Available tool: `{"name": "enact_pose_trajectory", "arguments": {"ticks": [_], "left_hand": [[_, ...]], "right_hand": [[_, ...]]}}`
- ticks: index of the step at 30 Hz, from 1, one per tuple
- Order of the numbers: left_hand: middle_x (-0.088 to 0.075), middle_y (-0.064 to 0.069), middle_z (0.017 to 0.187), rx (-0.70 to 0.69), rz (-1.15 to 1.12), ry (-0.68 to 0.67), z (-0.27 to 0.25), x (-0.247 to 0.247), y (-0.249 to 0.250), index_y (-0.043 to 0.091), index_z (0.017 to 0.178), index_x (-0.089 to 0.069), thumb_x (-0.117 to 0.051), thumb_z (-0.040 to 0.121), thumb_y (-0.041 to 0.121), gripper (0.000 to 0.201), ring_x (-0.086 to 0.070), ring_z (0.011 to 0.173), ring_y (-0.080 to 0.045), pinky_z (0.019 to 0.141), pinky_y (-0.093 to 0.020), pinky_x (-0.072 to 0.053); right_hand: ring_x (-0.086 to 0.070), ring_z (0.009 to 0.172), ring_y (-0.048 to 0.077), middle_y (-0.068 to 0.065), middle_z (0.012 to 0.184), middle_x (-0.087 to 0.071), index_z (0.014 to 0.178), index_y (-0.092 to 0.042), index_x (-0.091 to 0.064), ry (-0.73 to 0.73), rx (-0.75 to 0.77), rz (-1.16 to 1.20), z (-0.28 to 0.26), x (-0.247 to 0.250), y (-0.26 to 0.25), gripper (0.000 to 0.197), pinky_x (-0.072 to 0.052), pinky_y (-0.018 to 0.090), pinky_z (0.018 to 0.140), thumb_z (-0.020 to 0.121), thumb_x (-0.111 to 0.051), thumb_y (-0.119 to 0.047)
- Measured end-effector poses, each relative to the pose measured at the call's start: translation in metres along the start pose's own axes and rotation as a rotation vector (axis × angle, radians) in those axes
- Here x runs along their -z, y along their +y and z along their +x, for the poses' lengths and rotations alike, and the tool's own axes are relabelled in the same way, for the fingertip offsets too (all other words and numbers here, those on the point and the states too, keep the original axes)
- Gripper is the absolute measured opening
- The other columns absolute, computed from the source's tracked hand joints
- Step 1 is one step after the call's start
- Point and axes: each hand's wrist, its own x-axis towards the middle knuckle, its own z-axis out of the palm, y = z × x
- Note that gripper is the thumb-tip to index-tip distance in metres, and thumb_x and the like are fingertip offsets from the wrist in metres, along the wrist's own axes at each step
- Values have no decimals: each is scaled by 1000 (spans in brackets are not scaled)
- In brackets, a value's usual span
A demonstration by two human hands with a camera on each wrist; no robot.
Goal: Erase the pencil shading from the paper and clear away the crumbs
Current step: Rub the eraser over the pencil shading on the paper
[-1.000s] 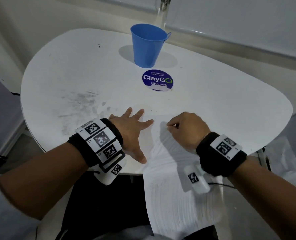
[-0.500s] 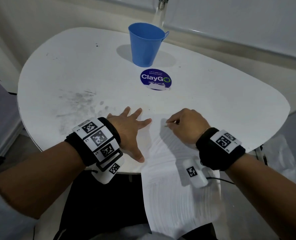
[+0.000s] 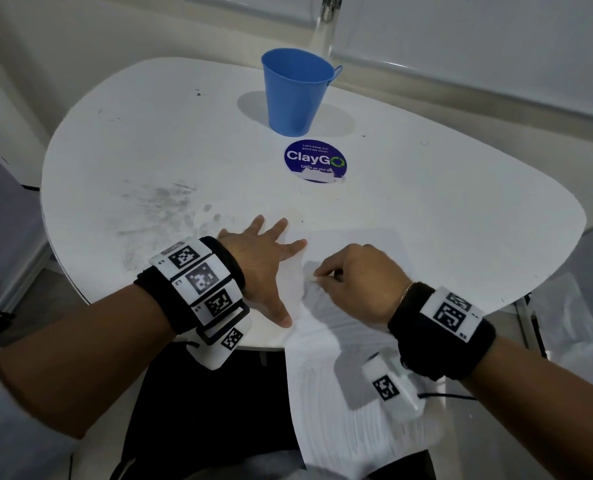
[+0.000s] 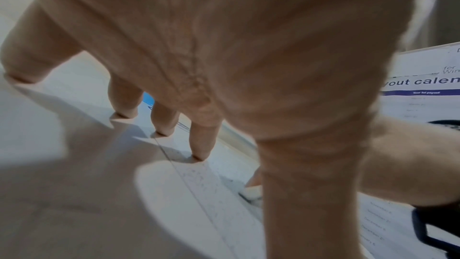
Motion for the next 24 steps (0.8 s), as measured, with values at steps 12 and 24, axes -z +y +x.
{"name": "enact_pose_trajectory", "arguments": {"ticks": [12,24], "left_hand": [[30,9,163,2,17,-7,0,2,1,47,155,17,-74,67,77,131,24,153,-26,121,-65,-12],[29,9,164,1,20,7,0,0,2,46,156,16,-74,67,77,130,23,153,-26,120,-65,-14]], "right_hand": [[-67,90,16,-9,94,-74,96,-28,-78,90,-57,44,12,6,3,18,-54,32,84,92,-60,-28],[-66,83,17,-9,86,-73,93,-26,-78,93,-29,19,8,1,1,19,-55,32,80,92,-59,-25]]}}
